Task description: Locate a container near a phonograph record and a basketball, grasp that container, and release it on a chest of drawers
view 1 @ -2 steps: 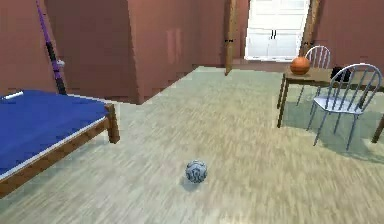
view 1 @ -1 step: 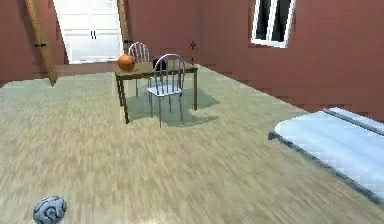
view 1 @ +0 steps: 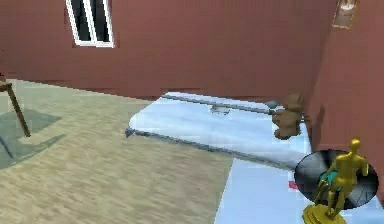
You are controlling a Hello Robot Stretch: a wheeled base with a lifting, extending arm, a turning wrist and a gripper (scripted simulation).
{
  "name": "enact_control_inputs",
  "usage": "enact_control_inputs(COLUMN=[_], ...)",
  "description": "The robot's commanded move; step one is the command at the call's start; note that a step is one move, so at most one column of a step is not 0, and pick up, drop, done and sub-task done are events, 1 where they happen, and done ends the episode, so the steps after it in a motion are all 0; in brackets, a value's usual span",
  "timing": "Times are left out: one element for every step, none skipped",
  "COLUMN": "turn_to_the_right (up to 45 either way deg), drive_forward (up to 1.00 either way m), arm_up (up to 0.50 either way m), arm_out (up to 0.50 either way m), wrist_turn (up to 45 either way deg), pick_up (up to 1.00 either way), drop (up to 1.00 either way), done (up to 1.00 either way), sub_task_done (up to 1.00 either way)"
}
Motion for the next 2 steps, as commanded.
enact_control_inputs(turn_to_the_right=[45.0,3.0], drive_forward=[0.00,0.00], arm_up=[0.00,0.00], arm_out=[0.00,0.00], wrist_turn=[0.0,0.0], pick_up=[0.00,0.00], drop=[0.00,0.00], done=[0.00,0.00], sub_task_done=[0.00,0.00])
